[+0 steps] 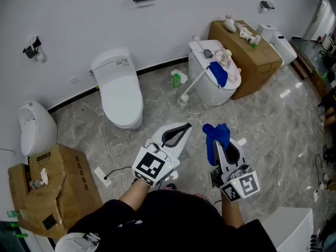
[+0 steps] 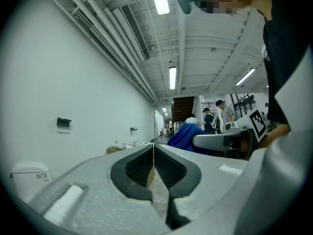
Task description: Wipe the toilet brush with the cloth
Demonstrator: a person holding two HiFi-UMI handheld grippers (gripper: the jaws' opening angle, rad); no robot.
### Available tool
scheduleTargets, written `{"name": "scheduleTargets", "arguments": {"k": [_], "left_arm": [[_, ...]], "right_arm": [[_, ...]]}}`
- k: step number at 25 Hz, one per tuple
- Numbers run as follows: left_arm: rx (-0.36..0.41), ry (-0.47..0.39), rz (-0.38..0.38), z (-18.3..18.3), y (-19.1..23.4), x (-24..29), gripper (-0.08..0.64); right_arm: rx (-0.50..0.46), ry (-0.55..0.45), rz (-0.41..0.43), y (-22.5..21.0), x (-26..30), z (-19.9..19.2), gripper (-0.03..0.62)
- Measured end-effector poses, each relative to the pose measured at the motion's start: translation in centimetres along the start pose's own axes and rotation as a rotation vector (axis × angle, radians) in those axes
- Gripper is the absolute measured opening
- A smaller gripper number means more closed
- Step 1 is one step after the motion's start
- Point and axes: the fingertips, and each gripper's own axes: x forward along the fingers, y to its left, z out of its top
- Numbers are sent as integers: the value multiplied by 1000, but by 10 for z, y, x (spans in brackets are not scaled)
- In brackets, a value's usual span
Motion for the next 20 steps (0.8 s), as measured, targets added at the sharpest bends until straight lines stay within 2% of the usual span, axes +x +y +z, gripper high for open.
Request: {"name": "scheduleTargets", "arguments": {"k": [15, 20], "left_arm": [[-23, -9, 11, -5, 24, -7, 5], [-19, -16, 20, -4, 24, -10, 5]], "right_arm": [[-2, 23, -52, -3, 15, -4, 64], [-13, 20, -35, 0, 19, -1, 64]]}}
